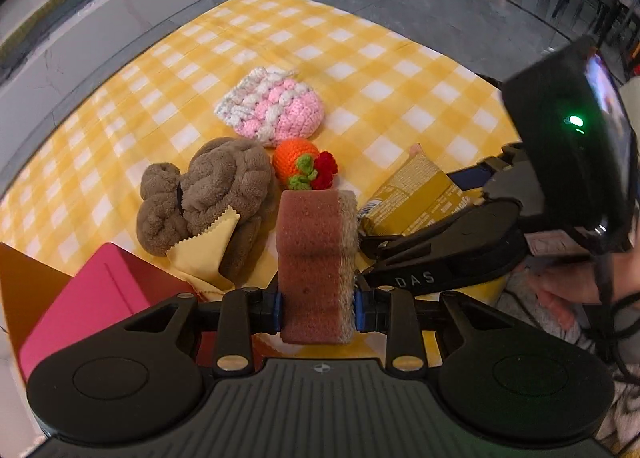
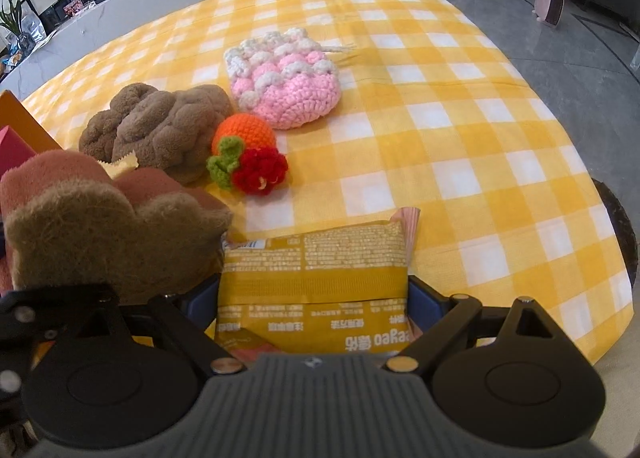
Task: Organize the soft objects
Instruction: 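Lift and carry the sponge and packet over the cardboard box with both tools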
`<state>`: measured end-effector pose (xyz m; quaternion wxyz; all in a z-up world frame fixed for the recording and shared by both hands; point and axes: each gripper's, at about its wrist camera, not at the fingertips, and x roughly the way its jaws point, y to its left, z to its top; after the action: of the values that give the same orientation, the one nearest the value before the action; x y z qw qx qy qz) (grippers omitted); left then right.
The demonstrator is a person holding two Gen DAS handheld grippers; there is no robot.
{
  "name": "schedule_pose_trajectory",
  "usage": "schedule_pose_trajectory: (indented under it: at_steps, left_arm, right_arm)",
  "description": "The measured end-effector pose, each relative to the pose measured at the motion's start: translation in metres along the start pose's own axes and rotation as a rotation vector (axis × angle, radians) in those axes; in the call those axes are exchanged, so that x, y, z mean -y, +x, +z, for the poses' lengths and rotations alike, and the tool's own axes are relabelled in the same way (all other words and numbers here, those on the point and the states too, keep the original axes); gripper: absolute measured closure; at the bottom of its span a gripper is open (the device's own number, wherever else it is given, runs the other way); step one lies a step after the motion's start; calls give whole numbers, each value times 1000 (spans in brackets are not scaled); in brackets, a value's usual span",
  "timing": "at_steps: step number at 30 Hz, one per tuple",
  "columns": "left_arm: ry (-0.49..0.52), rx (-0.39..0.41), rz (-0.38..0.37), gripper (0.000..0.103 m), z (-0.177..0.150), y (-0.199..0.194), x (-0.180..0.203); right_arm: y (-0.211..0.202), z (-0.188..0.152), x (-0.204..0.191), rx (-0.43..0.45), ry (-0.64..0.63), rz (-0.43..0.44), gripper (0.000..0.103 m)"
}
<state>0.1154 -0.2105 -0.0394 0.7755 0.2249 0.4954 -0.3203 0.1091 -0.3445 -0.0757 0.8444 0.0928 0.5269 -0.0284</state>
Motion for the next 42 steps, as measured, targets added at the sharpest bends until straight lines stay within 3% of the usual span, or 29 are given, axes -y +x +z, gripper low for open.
schedule_pose_trajectory:
  at_steps: [3, 12, 15, 21, 32, 42]
  left_arm:
    - [-58, 5, -19, 67, 2, 8, -4]
    - [17, 48, 34, 60, -1, 14, -1]
    - [5, 65, 19, 67, -3, 15, -1]
    - [-34, 84, 6, 68, -2, 10, -3]
    - [-42, 228, -75, 68, -20, -47, -1]
    - [-238, 407, -179, 68, -41, -94, -41]
  right_arm:
    - [0, 0, 1, 1, 5, 4, 12]
    - [0, 1, 4, 1, 25, -17, 12]
    - [-1, 1, 7, 6, 42, -3, 12]
    - [-3, 1, 11, 15, 69, 21, 12]
    - [-30, 1, 38, 116, 140, 194, 12]
    - [-45, -1, 42, 167, 141, 247, 12]
